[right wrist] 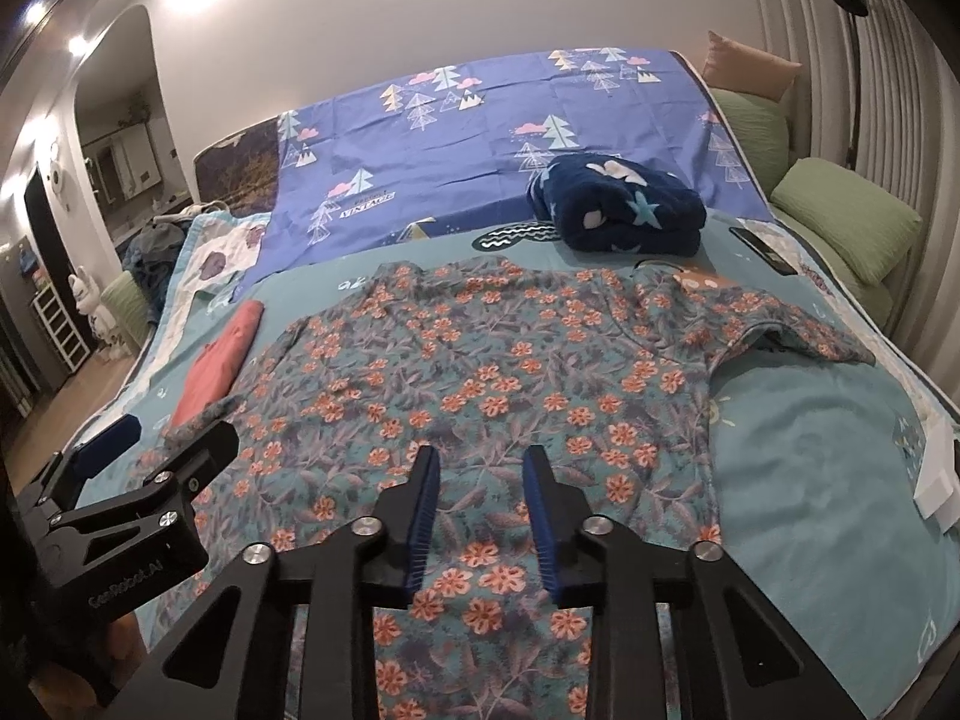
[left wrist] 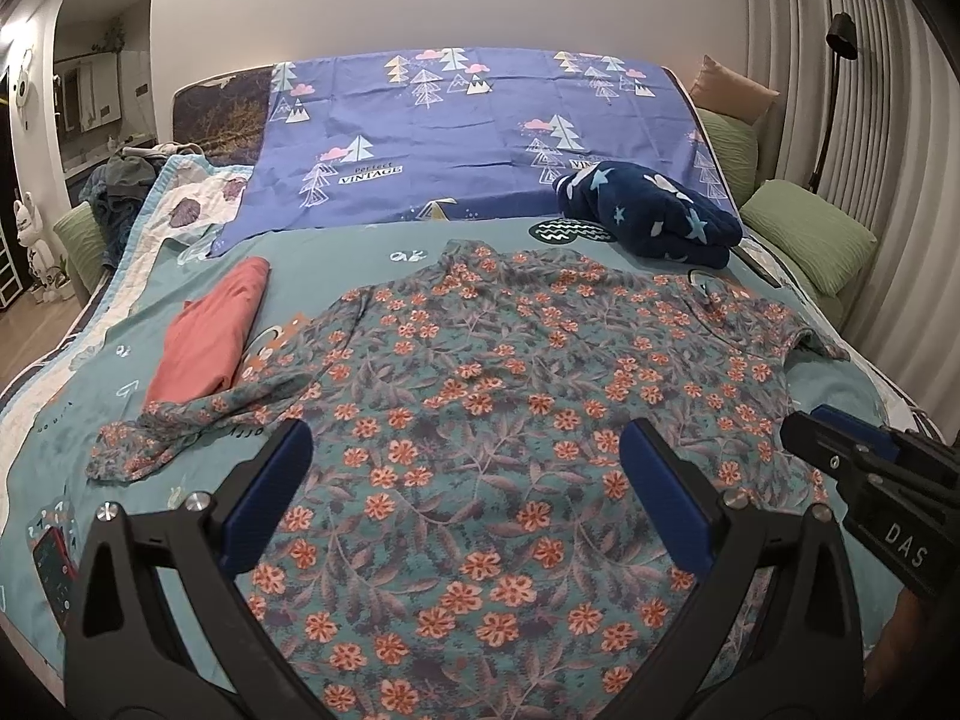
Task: Fold small clothes
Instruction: 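Reach the left tool to the sleeve cuff beside the pink shirt and grasp it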
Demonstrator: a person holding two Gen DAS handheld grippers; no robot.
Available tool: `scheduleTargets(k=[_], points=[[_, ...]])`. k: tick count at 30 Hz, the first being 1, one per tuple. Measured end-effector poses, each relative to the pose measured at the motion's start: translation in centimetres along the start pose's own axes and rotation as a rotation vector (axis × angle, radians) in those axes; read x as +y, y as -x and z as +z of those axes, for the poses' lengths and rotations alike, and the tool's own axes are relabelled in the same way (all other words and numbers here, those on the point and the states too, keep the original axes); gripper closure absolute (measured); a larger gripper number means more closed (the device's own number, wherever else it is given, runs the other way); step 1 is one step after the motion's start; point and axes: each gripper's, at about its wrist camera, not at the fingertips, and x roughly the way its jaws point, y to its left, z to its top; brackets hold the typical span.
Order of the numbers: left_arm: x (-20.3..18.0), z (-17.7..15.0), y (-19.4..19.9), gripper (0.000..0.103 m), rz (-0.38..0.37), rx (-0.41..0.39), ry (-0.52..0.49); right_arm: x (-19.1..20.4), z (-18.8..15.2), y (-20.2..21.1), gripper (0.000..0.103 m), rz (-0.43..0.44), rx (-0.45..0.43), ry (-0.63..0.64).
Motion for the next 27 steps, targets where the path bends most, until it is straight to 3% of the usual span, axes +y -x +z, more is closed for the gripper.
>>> scheduleTargets(k=[8, 14, 20, 25, 27], points=[[1.5, -0.4, -0.4, 0.001, 0.007, 0.002, 0.035, 0.8, 0.2, -0.4, 0.078, 0.034, 0.01, 0.027], [5.8, -0.7, -1.5, 0.002, 0.04, 0.039, 0.129, 1.9, 0.6, -1.4, 0.077, 0.07, 0.041, 0.063], [14.3, -1.5, -3.6, 0.004, 0.145, 0.099, 0.288, 2.9, 0.8, -3.0, 0.077, 0.067, 0.079, 0.106], [25.5, -4.7, -5.5, 0.017, 0.321, 0.14, 0.54, 3.0, 0.6, -4.3, 0.076, 0.065, 0.116, 0.116], [29.5, -6.4, -6.2, 0.02, 0.336, 0.158, 0.656, 3.0, 0.6, -5.0, 0.076, 0.063, 0.129, 0.118]])
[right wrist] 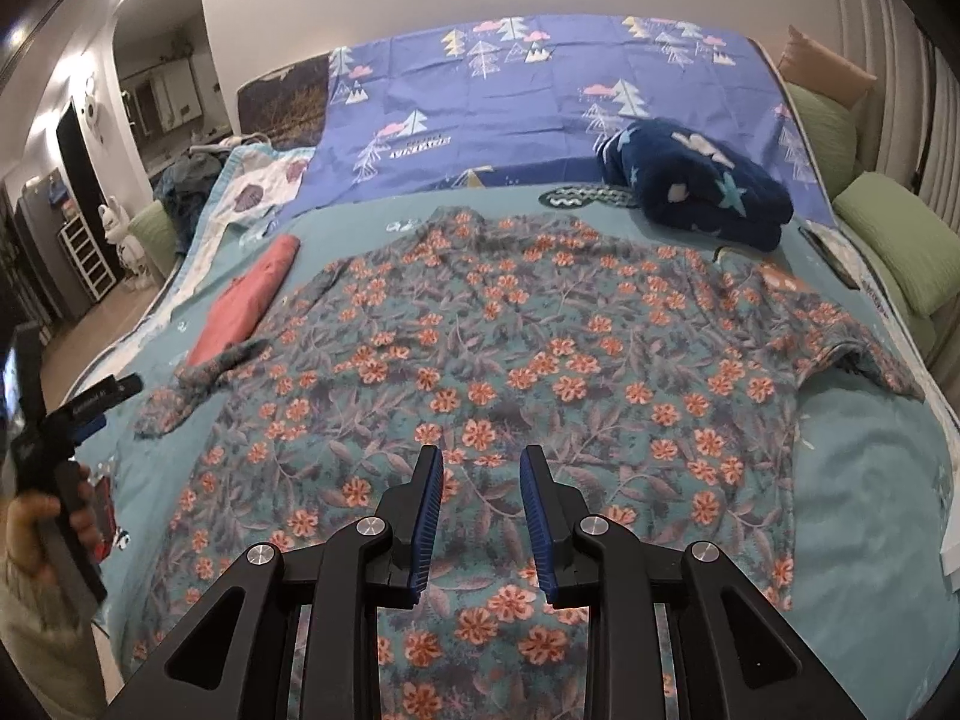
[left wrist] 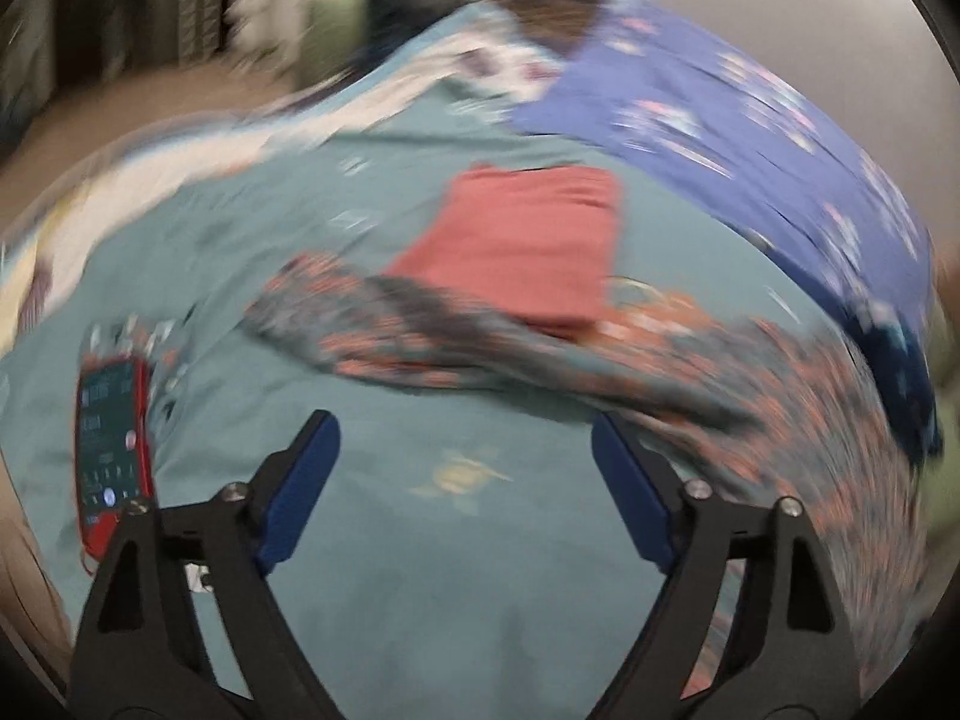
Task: Fold small clothes
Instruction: 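Reach the left tool to the sleeve cuff beside the pink shirt and grasp it, then carry the sleeve across the shirt body with the left tool and release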
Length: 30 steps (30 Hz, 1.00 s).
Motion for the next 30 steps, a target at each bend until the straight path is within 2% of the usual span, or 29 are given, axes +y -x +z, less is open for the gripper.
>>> scheduleTargets(k=[5, 6, 10, 15, 17, 18, 19, 20, 21, 24, 27, 30], points=[[6.0, 1.7, -5.7, 0.026, 0.027, 0.097, 0.191, -0.1, 0.6, -1.5, 0.067, 0.005, 0.023, -0.018], [7.2, 2.0, -7.2, 0.026, 0.053, 0.124, 0.237, -0.1, 0.8, -1.7, 0.065, 0.007, 0.026, -0.018], [9.8, 2.8, -10.4, 0.026, 0.1, 0.131, 0.345, 0.1, 1.3, -2.4, 0.061, -0.002, 0.033, 0.006], [10.7, 3.8, -13.5, 0.028, 0.144, 0.15, 0.408, 0.1, 2.0, -3.0, 0.059, -0.016, 0.032, 0.016], [11.0, 4.0, -14.7, 0.042, 0.14, 0.153, 0.435, 0.0, 2.2, -3.3, 0.059, -0.013, 0.033, 0.007], [11.2, 4.2, -15.0, 0.053, 0.142, 0.149, 0.438, 0.0, 2.2, -3.5, 0.059, -0.012, 0.035, 0.002], [11.2, 4.4, -15.1, 0.07, 0.157, 0.137, 0.433, -0.1, 2.2, -3.6, 0.059, -0.011, 0.038, 0.0], [11.3, 4.5, -14.8, 0.082, 0.156, 0.125, 0.429, -0.1, 2.2, -3.8, 0.059, -0.01, 0.041, 0.0], [11.2, 4.9, -14.6, 0.097, 0.125, 0.12, 0.434, 0.0, 2.2, -3.8, 0.059, -0.011, 0.043, 0.001], [11.0, 5.7, -12.6, 0.097, 0.064, 0.057, 0.465, -0.1, 2.0, -4.0, 0.059, -0.02, 0.045, 0.004], [7.8, 7.6, -8.7, 0.098, -0.001, -0.042, 0.375, -0.5, 2.0, -4.1, 0.059, -0.027, 0.044, -0.007], [2.1, 9.8, -3.8, 0.098, -0.135, -0.137, 0.241, -0.8, 2.1, -4.1, 0.059, -0.022, 0.039, -0.026]])
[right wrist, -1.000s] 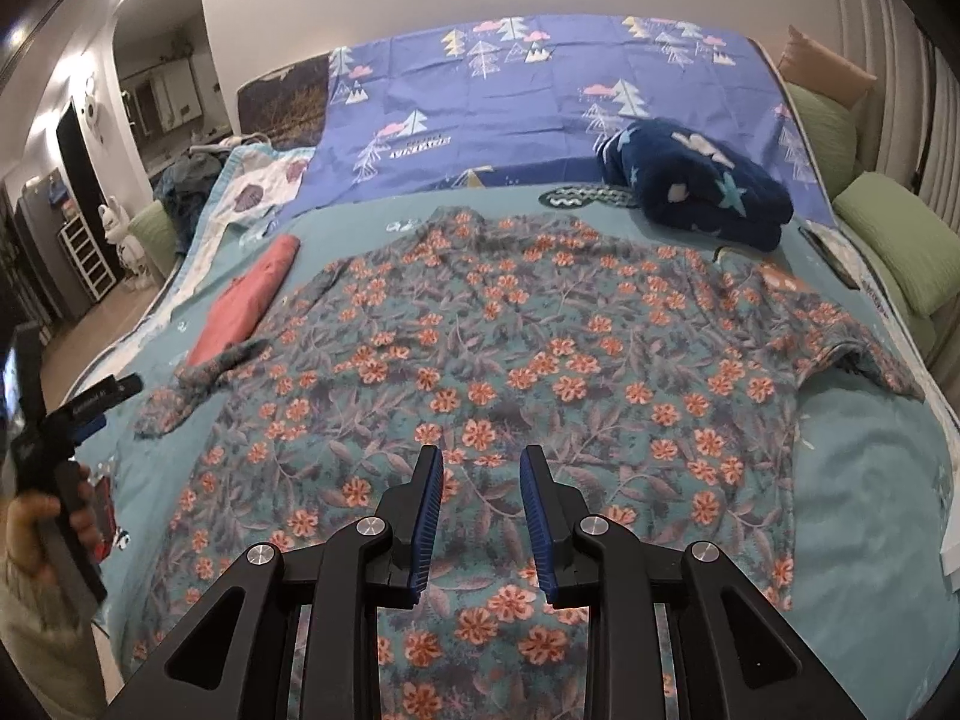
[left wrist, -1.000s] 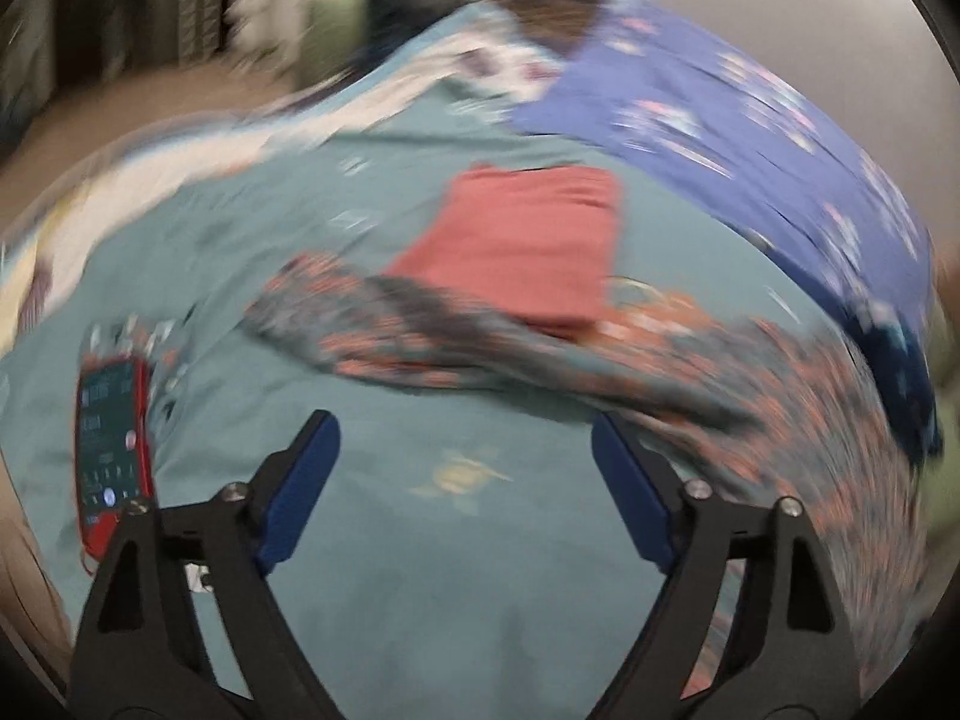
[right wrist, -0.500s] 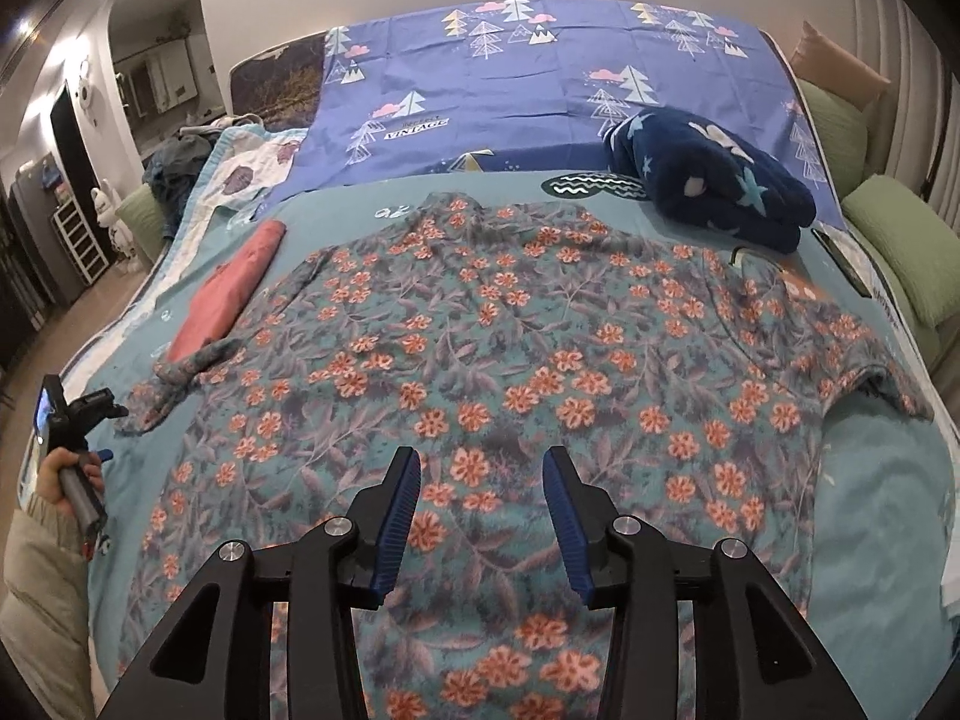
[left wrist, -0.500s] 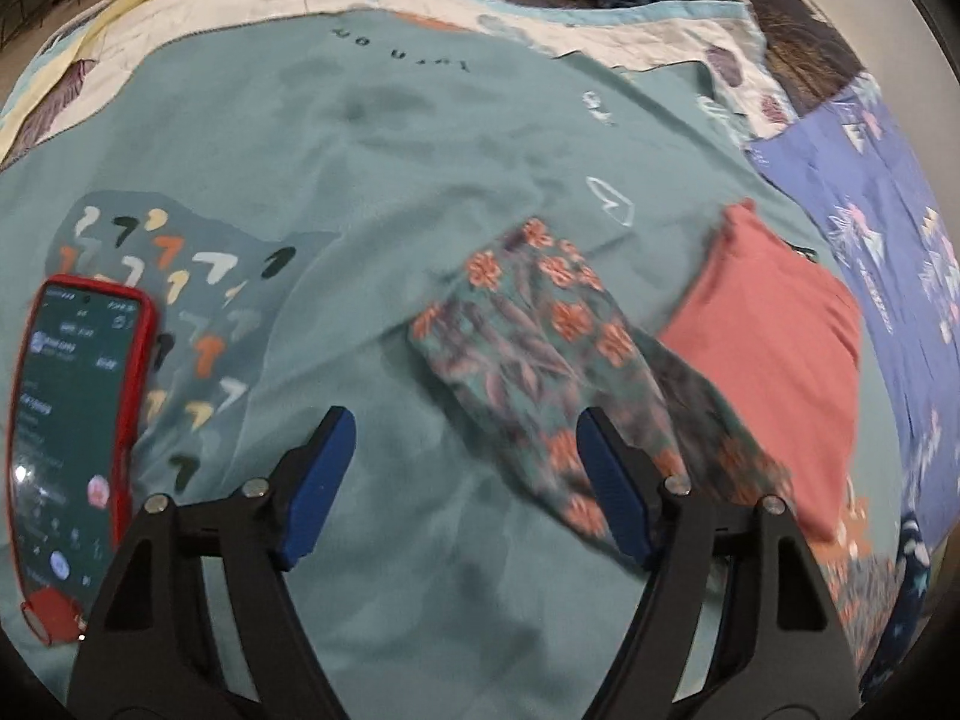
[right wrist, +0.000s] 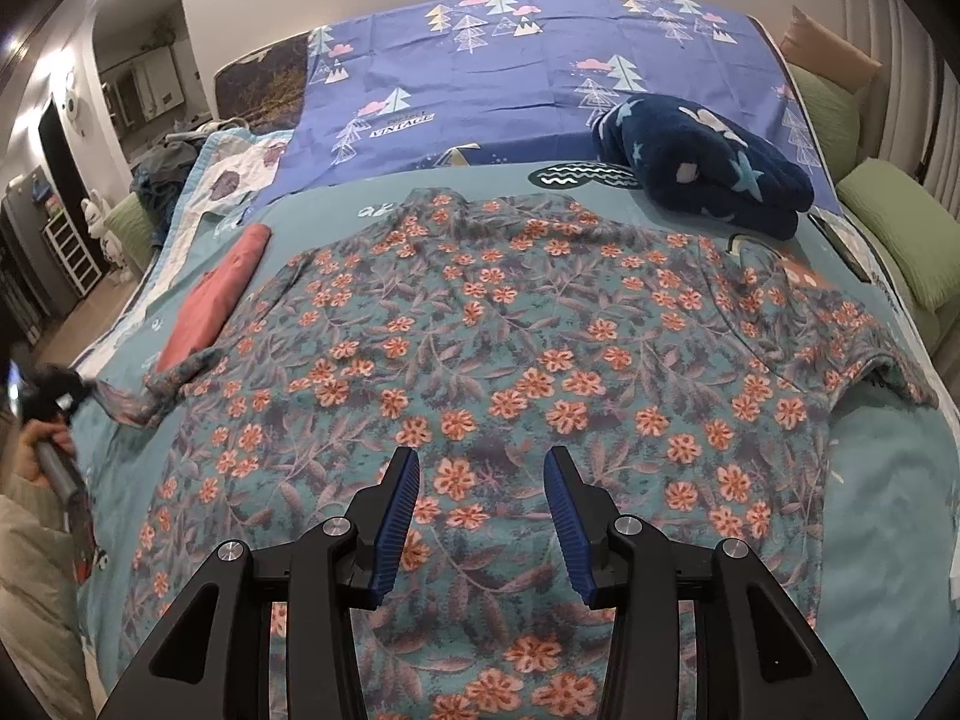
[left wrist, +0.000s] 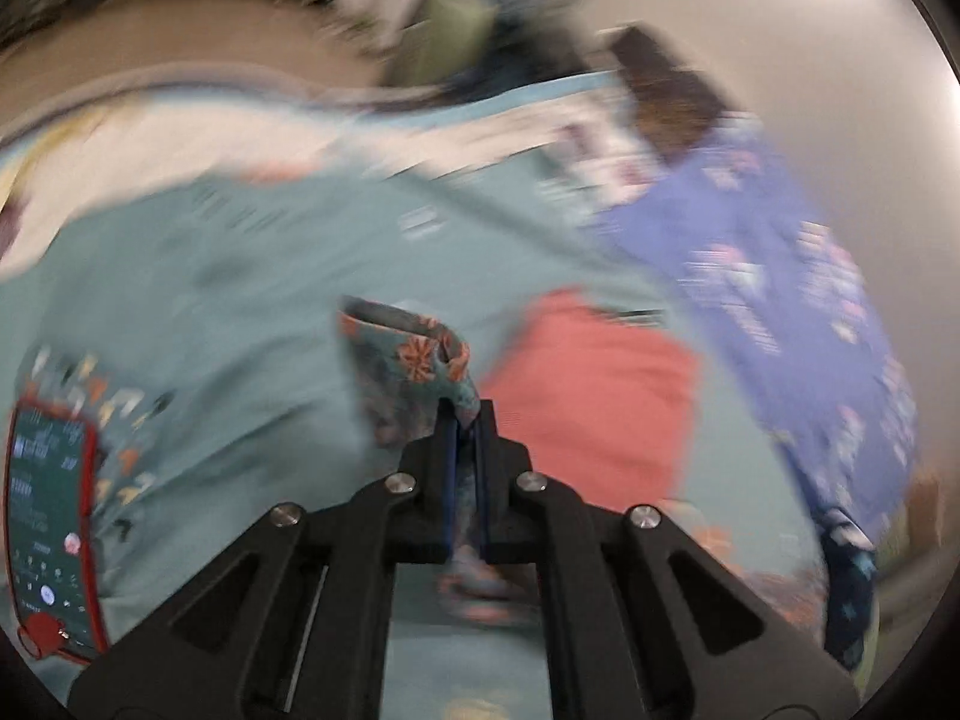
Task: Fold small clothes
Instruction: 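Carry the sleeve across the shirt body with the left tool and release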
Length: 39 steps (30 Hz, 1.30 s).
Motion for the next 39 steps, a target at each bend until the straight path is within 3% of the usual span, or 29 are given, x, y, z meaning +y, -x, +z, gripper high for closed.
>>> scheduleTargets(k=[4, 9, 12, 15, 17, 21, 25, 27, 30, 32, 35, 39], points=[[-9.2, -0.4, 5.2, 0.097, -0.189, -0.074, -0.206, 0.0, 0.0, 0.3, 0.059, 0.004, -0.011, -0.003], [-20.2, -4.4, 10.2, 0.097, -0.453, -0.058, -0.458, -0.9, 0.1, 0.9, 0.059, 0.0, -0.024, -0.023], [-26.3, -9.0, 11.9, 0.097, -0.609, 0.027, -0.597, -2.1, 0.2, 1.4, 0.059, -0.014, -0.033, -0.052], [-29.9, -13.9, 12.0, 0.097, -0.671, 0.108, -0.692, -3.6, 0.0, 1.8, 0.059, -0.031, -0.041, -0.09], [-32.0, -18.3, 11.0, 0.097, -0.707, 0.223, -0.757, -4.8, -0.2, 2.1, 0.059, -0.045, -0.045, -0.118], [-32.8, -25.3, 9.3, 0.094, -0.683, 0.375, -0.902, -7.5, -0.6, 2.1, 0.059, -0.056, -0.02, -0.179], [-31.2, -27.2, 8.3, 0.072, -0.671, 0.494, -0.911, -9.0, -0.9, 1.3, 0.058, -0.023, 0.015, -0.213], [-29.8, -25.7, 9.3, 0.059, -0.678, 0.466, -0.876, -9.3, -0.9, 0.7, 0.057, 0.029, 0.041, -0.226], [-27.2, -22.6, 9.9, 0.042, -0.635, 0.355, -0.814, -9.3, -0.4, -0.5, 0.05, 0.16, 0.086, -0.246], [-24.5, -20.0, 10.1, 0.038, -0.564, 0.271, -0.76, -9.2, -0.1, -1.3, 0.048, 0.237, 0.107, -0.257], [-20.7, -17.1, 9.2, 0.033, -0.434, 0.208, -0.686, -9.0, 0.6, -3.2, 0.044, 0.338, 0.159, -0.287], [-16.7, -15.2, 7.5, 0.032, -0.244, 0.145, -0.662, -8.7, 1.9, -6.1, 0.042, 0.395, 0.217, -0.31]])
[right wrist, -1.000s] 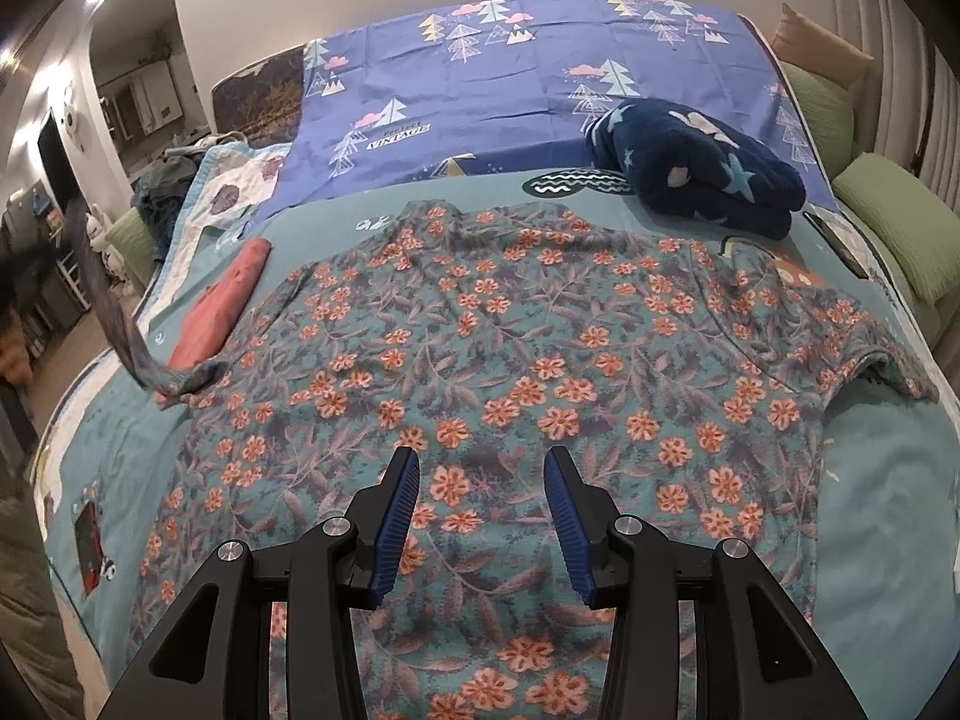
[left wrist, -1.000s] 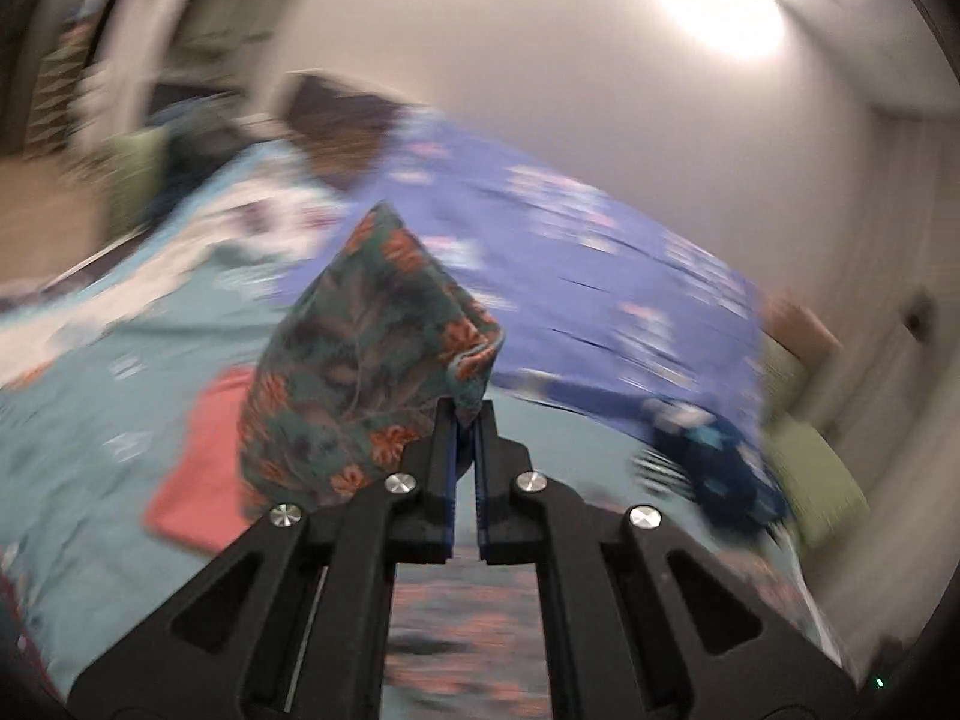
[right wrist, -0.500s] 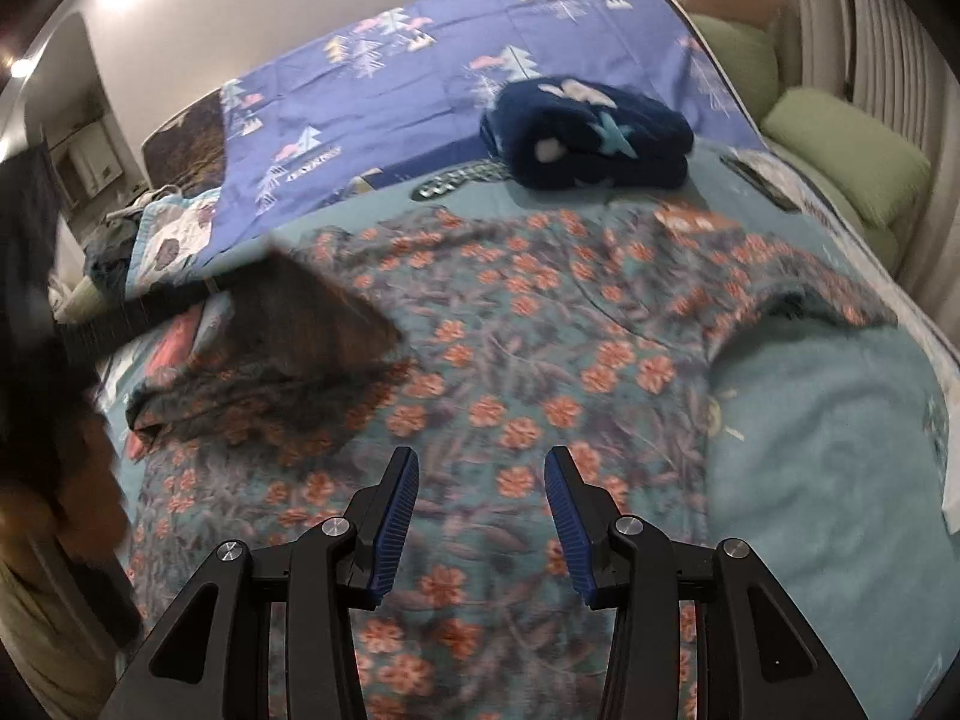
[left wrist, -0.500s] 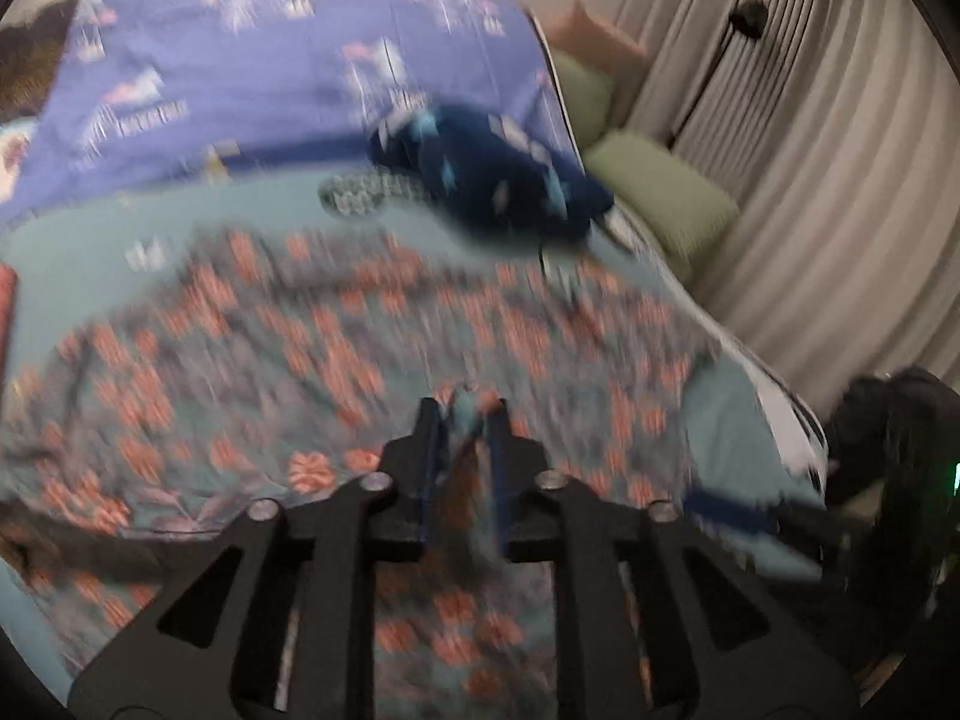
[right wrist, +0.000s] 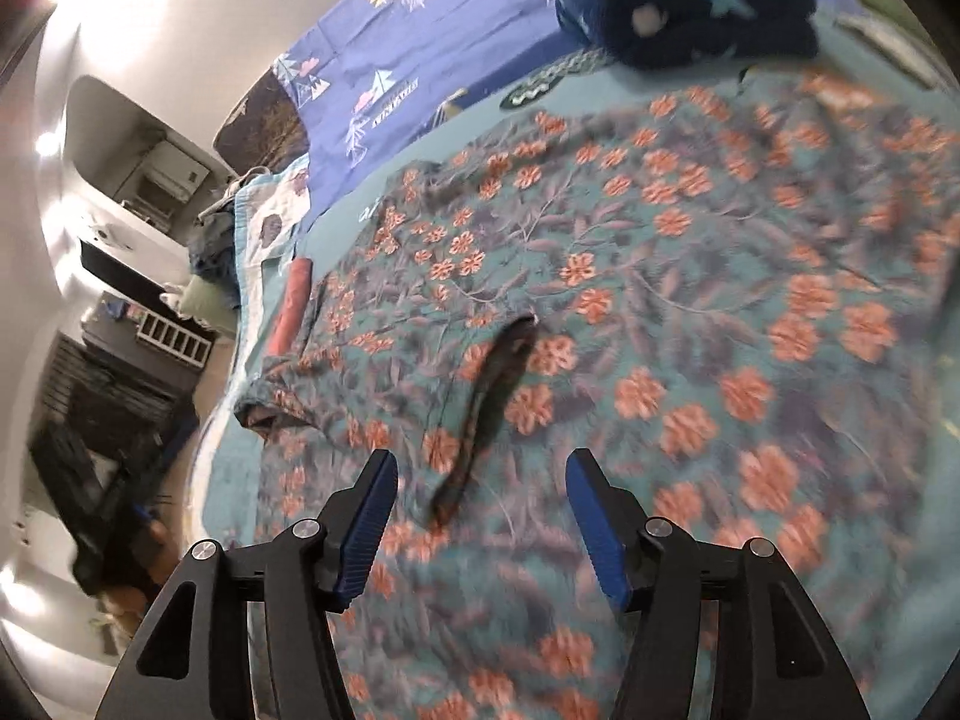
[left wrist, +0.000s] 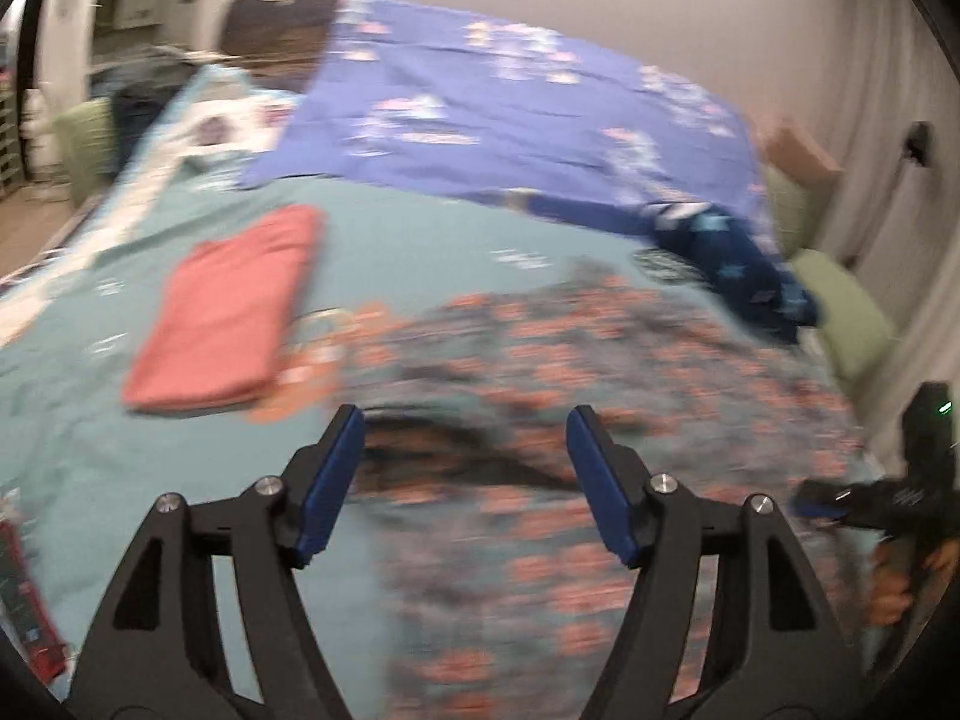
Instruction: Fold small clothes
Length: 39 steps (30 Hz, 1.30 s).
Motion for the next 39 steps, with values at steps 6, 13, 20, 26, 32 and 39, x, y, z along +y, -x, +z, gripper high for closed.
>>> scheduleTargets(k=[6, 13, 20, 26, 32, 39], points=[[3.0, -1.8, -2.8, 0.028, 0.063, 0.088, -0.002, 0.8, 3.3, -3.4, 0.033, 0.075, 0.038, -0.017], [3.6, -1.9, -5.6, 0.028, 0.113, 0.117, 0.018, 5.3, 6.3, -1.9, 0.099, -0.016, -0.093, 0.108], [1.7, -2.2, -4.3, 0.028, 0.108, 0.068, -0.072, 5.2, 9.5, 6.4, 0.099, -0.09, -0.37, 0.127], [0.5, -2.6, -3.9, 0.028, 0.065, 0.071, -0.11, -2.4, 10.7, 3.8, 0.096, -0.213, -0.251, -0.048], [0.6, -2.0, -1.4, 0.028, -0.041, 0.057, -0.077, -7.2, 8.6, 3.1, 0.069, -0.257, -0.203, -0.145], [2.1, 1.0, -1.7, 0.028, -0.149, 0.047, -0.005, -6.7, 5.9, 4.0, 0.055, -0.166, -0.117, -0.025]])
